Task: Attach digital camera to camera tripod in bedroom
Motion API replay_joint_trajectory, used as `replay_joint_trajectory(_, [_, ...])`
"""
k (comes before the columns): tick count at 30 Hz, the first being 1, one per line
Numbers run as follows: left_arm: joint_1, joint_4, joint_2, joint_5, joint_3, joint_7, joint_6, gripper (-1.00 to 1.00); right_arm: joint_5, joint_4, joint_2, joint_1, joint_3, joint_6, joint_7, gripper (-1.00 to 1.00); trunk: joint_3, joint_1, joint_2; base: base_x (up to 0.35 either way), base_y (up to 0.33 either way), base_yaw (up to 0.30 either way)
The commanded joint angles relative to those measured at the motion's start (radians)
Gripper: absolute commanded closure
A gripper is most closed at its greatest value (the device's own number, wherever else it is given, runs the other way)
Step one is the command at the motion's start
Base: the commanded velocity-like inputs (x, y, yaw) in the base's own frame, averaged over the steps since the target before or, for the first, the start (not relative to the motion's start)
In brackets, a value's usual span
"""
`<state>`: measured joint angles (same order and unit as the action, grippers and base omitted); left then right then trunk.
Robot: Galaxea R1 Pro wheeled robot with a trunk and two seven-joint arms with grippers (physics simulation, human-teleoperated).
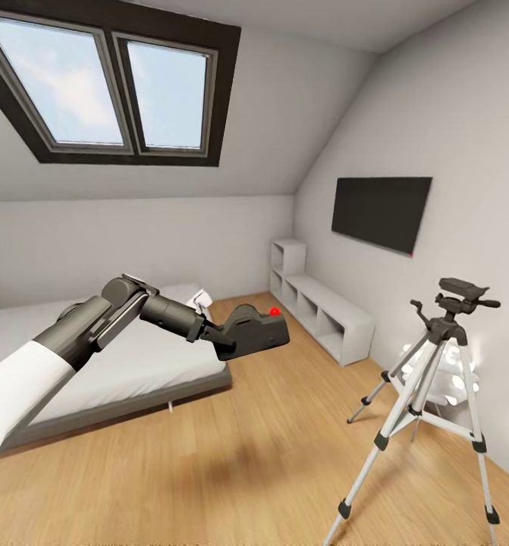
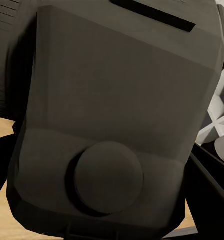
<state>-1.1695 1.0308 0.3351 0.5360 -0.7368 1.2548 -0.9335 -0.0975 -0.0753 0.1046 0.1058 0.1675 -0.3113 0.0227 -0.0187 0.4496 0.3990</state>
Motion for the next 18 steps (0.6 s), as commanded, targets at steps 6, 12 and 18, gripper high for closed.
replay_joint_trajectory(6, [-0.001, -0.004, 0.002, 0.007, -0.002, -0.001, -0.010, 1.00, -0.010, -0.005, 0.000, 0.002, 0.000, -0.008, -0.002, -1.00, 0.010, 0.000, 0.001, 0.000, 0.000, 0.000])
replay_joint_trajectory(12, [-0.001, -0.005, 0.004, 0.007, -0.001, -0.001, -0.010, 1.00, -0.010, -0.005, 0.000, 0.002, 0.000, -0.008, -0.001, -1.00, 0.016, 0.000, 0.001, 0.000, 0.000, 0.000])
replay_joint_trajectory(18, [-0.001, -0.002, 0.004, 0.007, -0.002, -0.001, -0.009, 1.00, -0.010, -0.004, 0.001, 0.002, -0.001, -0.009, 0.000, -1.00, 0.017, 0.000, 0.001, 0.000, 0.000, 0.000])
